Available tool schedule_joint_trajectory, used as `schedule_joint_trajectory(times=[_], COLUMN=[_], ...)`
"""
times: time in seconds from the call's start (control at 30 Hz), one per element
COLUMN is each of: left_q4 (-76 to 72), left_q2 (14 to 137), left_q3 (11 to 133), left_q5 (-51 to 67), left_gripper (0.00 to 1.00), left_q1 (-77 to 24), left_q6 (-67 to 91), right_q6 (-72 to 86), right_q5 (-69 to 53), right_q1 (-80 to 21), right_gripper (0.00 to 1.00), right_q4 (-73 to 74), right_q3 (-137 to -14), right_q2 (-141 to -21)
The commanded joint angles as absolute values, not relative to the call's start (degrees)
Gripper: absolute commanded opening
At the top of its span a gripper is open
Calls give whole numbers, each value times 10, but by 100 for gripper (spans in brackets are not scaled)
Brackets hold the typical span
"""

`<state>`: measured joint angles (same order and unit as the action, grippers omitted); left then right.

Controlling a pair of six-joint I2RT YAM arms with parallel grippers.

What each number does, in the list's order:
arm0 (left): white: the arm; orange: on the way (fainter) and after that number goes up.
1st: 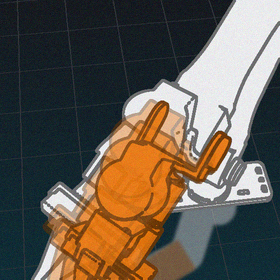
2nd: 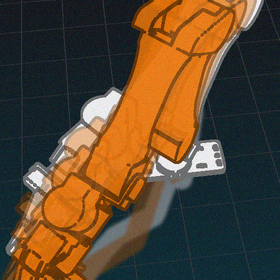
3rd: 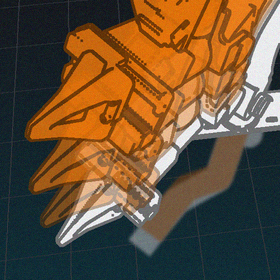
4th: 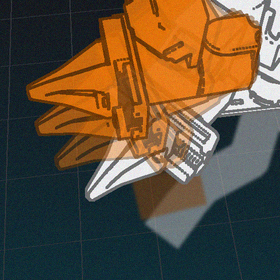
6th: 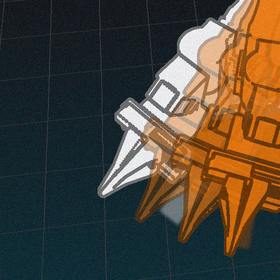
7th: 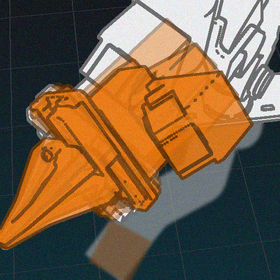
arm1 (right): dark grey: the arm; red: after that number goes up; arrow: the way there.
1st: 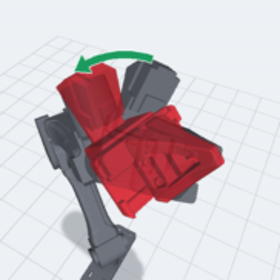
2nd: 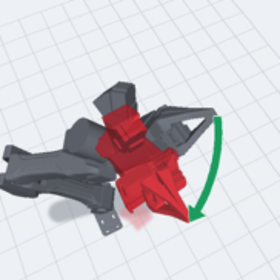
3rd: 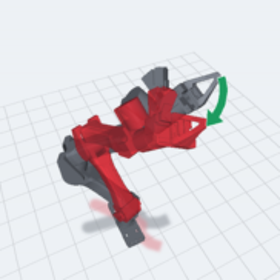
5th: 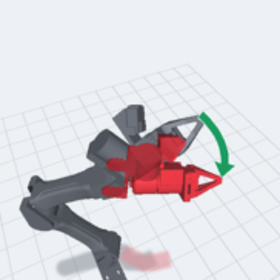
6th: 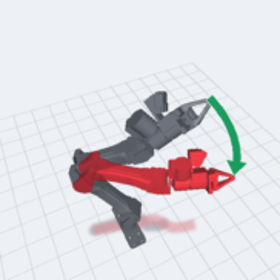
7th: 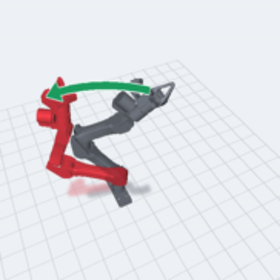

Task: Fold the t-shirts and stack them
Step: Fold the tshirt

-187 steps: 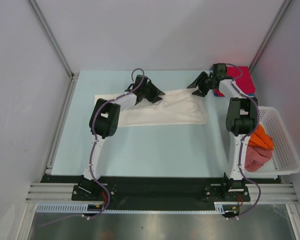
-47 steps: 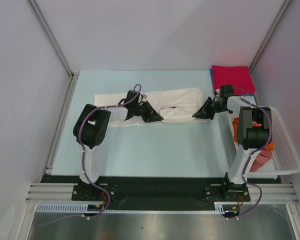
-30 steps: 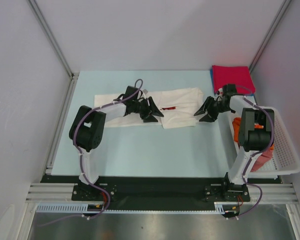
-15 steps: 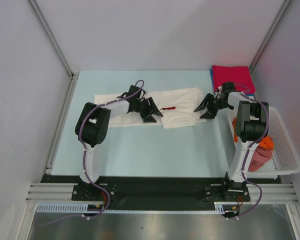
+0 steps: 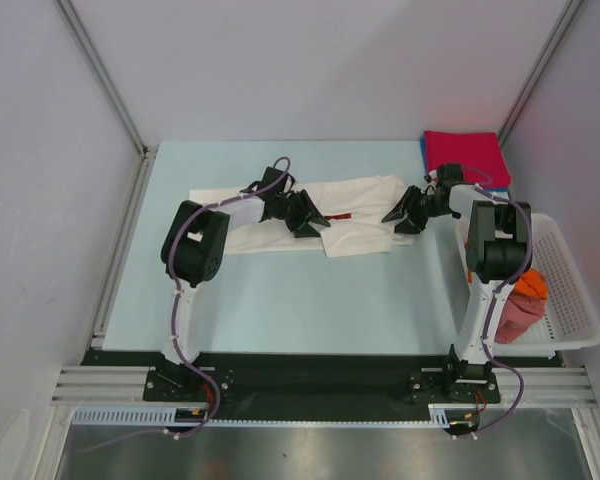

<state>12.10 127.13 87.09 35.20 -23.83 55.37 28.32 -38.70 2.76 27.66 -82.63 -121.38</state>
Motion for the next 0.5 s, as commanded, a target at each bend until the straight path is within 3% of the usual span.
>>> schedule_joint_trajectory(times=[0.0, 0.13, 0.33, 0.47], left_q4=[100, 92, 65, 43], left_q2=[1274, 1278, 1288, 1294], left_q3=[898, 912, 941, 947], left_q5=[367, 362, 369, 371], left_gripper=[52, 40, 19, 10], left_q1=[-238, -236, -225, -213], left_q6=[573, 574, 589, 599], right_q6=[305, 323, 358, 396], right_q5=[-409, -413, -419, -437], right_q1=[23, 23, 32, 47], right_gripper=[49, 43, 19, 11], right_q4=[243, 222, 193, 160], right_q3=[-831, -831, -835, -838], right_q2=[-1222, -1227, -1221, -1228])
